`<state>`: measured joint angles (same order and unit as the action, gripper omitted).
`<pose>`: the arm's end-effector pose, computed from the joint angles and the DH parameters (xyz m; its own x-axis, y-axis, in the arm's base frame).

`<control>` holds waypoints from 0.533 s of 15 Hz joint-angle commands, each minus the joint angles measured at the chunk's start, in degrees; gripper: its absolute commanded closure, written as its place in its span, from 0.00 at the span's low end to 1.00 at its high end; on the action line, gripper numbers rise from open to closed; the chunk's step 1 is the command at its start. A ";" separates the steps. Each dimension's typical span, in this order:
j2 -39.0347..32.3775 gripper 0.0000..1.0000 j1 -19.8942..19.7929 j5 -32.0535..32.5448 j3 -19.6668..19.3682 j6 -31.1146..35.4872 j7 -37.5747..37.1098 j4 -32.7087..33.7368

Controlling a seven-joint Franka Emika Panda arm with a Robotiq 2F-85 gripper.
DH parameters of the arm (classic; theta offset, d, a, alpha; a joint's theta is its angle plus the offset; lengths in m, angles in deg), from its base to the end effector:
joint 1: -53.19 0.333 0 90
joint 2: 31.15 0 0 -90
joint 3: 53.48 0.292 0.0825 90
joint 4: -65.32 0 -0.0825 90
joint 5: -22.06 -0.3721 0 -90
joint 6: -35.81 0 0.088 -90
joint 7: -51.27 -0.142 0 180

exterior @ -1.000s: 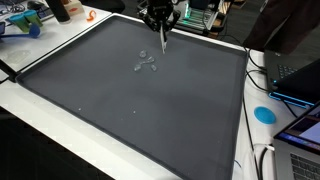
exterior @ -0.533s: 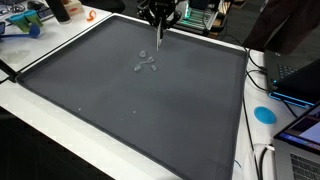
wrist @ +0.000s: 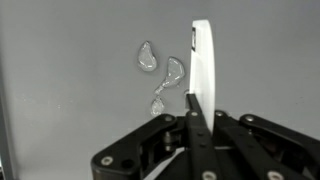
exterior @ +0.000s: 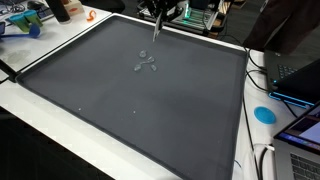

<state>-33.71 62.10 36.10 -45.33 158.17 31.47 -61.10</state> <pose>0.4918 0.1326 0.3017 0.9944 0.0894 -0.0571 0.0997 -0.9716 0.2146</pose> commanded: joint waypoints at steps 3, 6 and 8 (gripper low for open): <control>-0.30 0.99 1.15 1.65 0.59 -6.03 -5.10 3.41; 0.02 0.99 1.26 1.43 0.67 -7.10 -5.60 4.52; -0.05 0.96 0.96 0.34 0.54 -5.67 -4.02 4.21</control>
<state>-33.74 63.01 36.49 -44.76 152.66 27.42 -57.00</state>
